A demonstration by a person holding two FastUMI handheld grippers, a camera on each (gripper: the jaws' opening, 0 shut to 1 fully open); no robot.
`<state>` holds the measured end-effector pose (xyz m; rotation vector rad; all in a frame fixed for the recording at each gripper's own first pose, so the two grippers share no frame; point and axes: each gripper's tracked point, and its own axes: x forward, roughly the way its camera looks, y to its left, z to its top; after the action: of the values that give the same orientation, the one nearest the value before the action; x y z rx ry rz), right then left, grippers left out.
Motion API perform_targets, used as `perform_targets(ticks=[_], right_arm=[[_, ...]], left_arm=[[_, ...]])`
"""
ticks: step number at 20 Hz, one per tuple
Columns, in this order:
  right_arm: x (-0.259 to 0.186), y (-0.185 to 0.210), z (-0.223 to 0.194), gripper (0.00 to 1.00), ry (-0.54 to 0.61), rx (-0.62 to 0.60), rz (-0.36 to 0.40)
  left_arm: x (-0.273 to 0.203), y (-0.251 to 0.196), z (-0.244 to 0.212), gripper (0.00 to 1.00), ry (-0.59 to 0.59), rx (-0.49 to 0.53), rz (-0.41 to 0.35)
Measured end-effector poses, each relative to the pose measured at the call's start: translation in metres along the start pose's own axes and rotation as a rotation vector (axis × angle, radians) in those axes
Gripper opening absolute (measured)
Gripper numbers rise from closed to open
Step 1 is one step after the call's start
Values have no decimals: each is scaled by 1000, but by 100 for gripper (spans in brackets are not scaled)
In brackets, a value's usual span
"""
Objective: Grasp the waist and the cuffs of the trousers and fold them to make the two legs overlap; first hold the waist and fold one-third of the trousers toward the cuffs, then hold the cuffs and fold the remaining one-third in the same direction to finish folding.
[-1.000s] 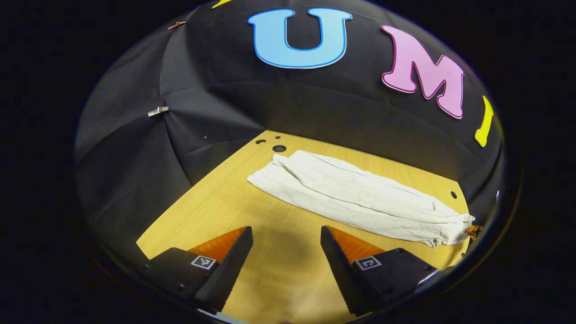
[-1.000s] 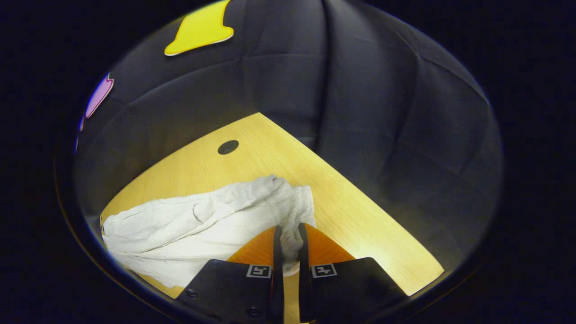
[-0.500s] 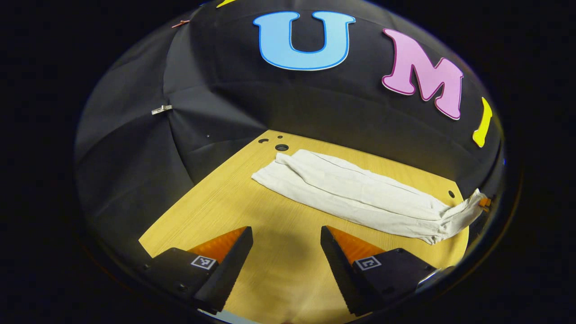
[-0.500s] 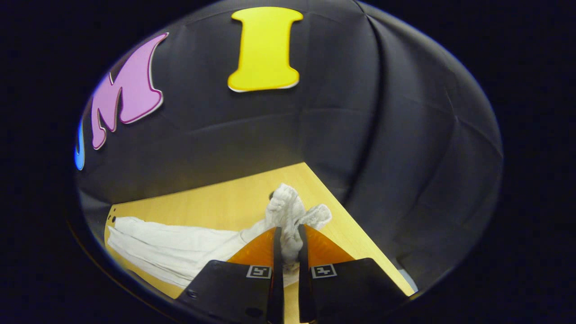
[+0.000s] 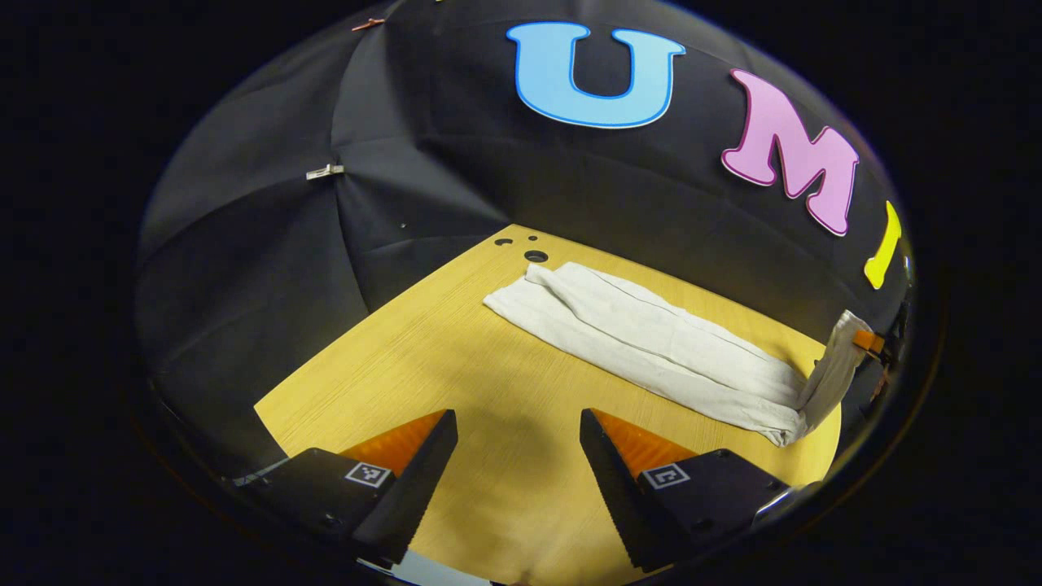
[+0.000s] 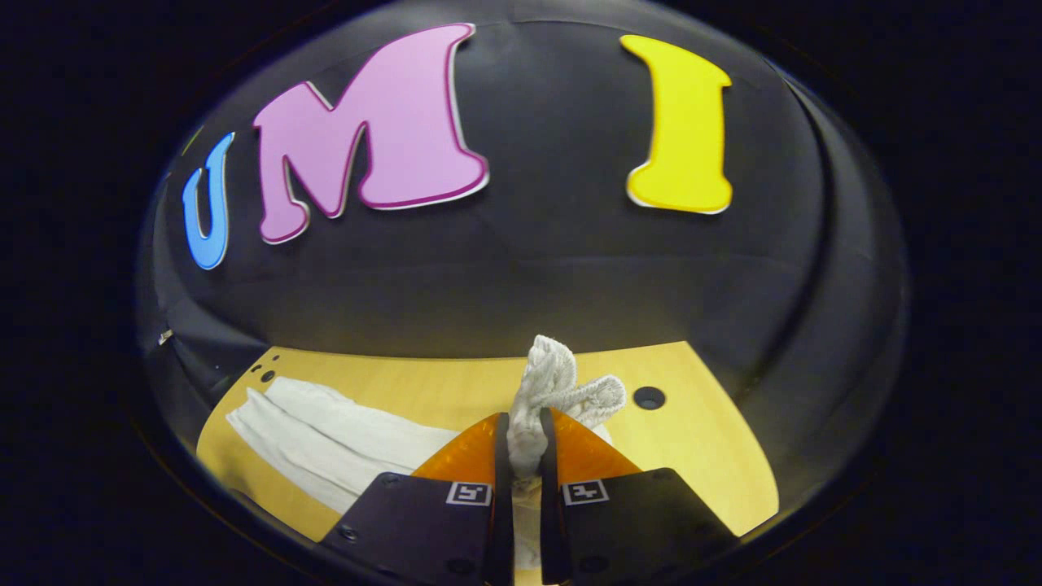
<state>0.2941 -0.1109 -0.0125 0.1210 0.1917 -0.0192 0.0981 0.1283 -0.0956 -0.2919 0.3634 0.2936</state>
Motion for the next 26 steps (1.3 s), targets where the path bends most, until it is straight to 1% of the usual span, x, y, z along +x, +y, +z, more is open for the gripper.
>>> perform_targets(ticks=[3,6,10,12,13,15,16,17,20,21,23,26], right_arm=[[12,43,-29,17,54,2,69],[27,82,-60,17,96,-1,125],[45,110,-97,17,137,-23,144],[51,116,-112,19,162,-25,151],[52,124,-120,21,178,-19,169],[49,140,-131,32,195,-19,196],[48,145,-133,53,199,-25,204],[41,150,-134,57,204,-28,220],[19,153,-134,96,214,-53,220],[10,150,-131,99,203,-66,211],[-10,139,-121,99,179,-84,175],[-47,119,-108,99,151,-80,111]], left_arm=[[-1,13,-1,96,-2,-32,41],[-9,21,-3,96,-3,-72,62],[0,28,0,96,15,-93,76],[6,23,9,96,12,-98,67],[9,20,14,96,8,-97,62],[16,21,23,96,0,-81,75],[19,23,27,96,2,-68,86],[25,21,31,96,5,-55,84],[44,21,55,96,-14,-44,52],[55,22,62,96,-20,-45,36],[78,25,74,96,-15,-48,10],[122,33,87,96,-9,-46,-30]])
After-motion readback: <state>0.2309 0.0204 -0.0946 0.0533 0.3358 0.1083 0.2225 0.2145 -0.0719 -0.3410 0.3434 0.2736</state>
